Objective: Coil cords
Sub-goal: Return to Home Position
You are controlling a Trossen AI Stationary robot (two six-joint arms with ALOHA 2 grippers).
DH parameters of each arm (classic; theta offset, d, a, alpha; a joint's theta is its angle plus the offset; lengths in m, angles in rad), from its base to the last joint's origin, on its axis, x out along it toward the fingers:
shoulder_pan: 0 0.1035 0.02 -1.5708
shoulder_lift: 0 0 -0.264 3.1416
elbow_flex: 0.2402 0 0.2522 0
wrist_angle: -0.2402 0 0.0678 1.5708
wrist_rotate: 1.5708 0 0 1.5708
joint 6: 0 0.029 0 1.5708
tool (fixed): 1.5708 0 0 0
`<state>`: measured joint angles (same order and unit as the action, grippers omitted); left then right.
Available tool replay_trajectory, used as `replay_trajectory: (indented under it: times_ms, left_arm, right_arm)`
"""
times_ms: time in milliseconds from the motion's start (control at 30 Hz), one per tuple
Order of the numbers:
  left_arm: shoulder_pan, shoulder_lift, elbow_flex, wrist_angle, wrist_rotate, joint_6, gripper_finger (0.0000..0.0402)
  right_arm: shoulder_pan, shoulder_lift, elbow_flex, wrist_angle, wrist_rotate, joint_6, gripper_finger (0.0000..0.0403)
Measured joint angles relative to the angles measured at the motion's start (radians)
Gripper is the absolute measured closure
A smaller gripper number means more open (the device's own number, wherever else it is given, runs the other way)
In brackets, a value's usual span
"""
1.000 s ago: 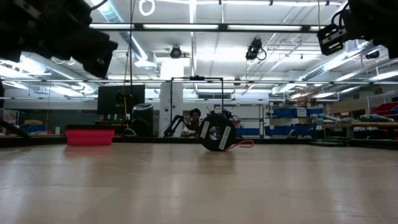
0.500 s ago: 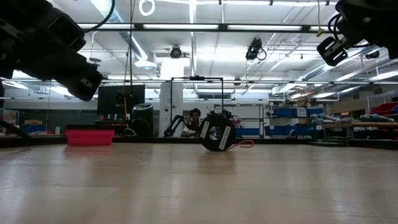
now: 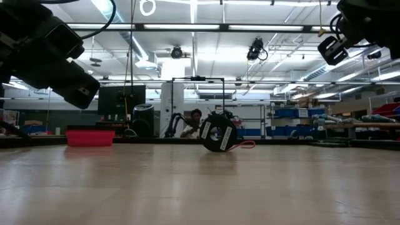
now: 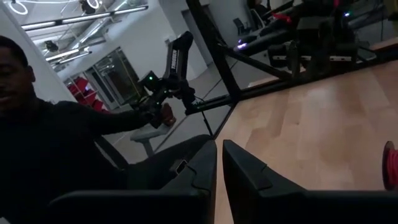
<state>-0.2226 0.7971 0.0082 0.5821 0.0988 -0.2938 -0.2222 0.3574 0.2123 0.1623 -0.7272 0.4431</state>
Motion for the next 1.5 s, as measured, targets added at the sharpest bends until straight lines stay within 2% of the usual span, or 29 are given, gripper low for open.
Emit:
replay_trajectory:
  times_ms: [433, 633, 800, 933, 1200, 1500]
  left_arm:
    - [0.000, 0.000, 0.000, -0.001, -0.008, -0.006, 0.0310]
    - [0.000, 0.000, 0.001, -0.001, -0.009, -0.001, 0.0310]
    - [0.000, -0.025, 0.000, 0.001, -0.013, 0.016, 0.0310]
    - [0.000, -0.078, 0.000, -0.061, -0.026, 0.053, 0.0310]
    - [0.000, -0.243, 0.000, -0.238, -0.049, 0.160, 0.0309]
    - [0.000, -0.344, 0.000, -0.345, -0.048, 0.159, 0.0309]
  right_arm:
    - [-0.003, -0.099, -0.190, 0.101, 0.001, -0.001, 0.0373]
    - [-0.003, -0.103, -0.202, -0.041, 0.001, -0.002, 0.0375]
    - [-0.003, -0.122, -0.203, -0.046, 0.001, -0.002, 0.0374]
    - [-0.003, -0.166, -0.203, -0.039, 0.000, -0.001, 0.0374]
    - [-0.003, -0.170, -0.203, -0.014, 0.001, 0.000, 0.0374]
    - [-0.003, -0.170, -0.203, -0.014, 0.001, 0.000, 0.0374]
